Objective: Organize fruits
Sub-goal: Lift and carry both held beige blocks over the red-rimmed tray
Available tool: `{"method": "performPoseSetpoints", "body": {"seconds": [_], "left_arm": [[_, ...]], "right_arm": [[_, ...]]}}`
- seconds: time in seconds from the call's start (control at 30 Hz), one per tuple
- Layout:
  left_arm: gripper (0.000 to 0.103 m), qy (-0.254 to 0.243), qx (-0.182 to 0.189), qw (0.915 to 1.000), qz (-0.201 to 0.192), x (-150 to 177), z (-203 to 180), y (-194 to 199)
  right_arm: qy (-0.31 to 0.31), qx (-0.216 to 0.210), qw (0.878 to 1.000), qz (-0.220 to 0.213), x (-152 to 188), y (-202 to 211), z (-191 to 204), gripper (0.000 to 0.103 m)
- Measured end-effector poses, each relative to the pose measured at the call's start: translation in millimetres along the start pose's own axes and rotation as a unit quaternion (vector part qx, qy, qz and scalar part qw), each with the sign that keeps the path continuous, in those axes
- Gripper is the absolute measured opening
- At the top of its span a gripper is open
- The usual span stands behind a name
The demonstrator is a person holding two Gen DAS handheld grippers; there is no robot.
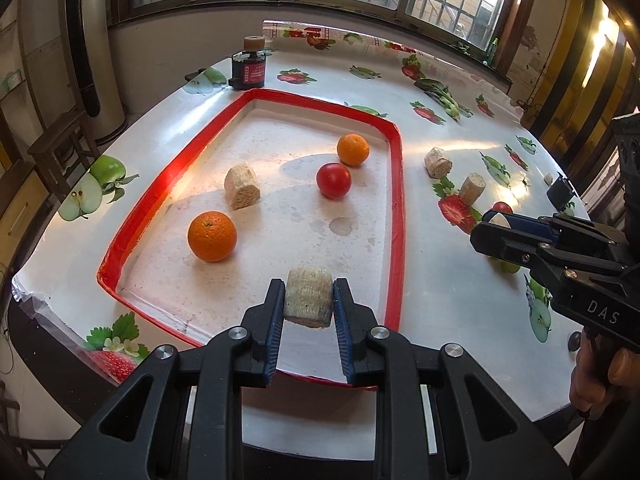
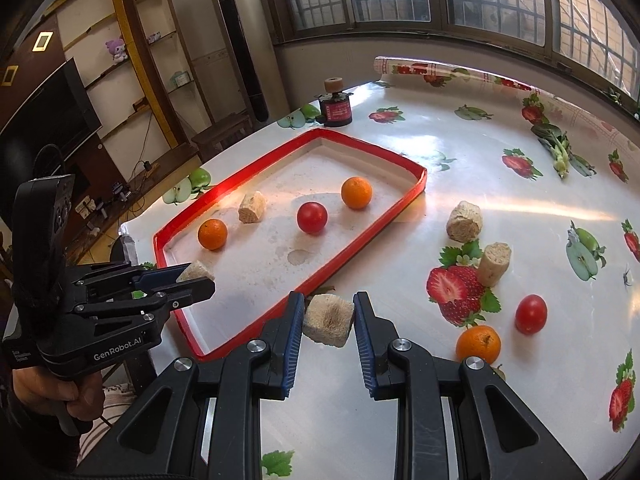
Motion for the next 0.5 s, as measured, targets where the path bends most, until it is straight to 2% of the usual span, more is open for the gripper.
{"method": "performPoseSetpoints", "body": {"seconds": [0.5], "left_arm": [[0.022, 0.031, -0.013, 0.9994, 0.006, -1.9, 32.7, -2.5]], "right_arm": [[0.016, -0.028, 0.999, 0.018, -21.3, -37.0, 25.7, 0.026]]}}
Point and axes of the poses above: each gripper's, at about its wrist camera, not at the fingertips, and y roughly against the way its jaws point, z to its left, x to its underside, the point moved 10 cm from there along -y, roughly the way its jaws point, and after that the axes turned 7 degrees about x, right-handed, at the moved point
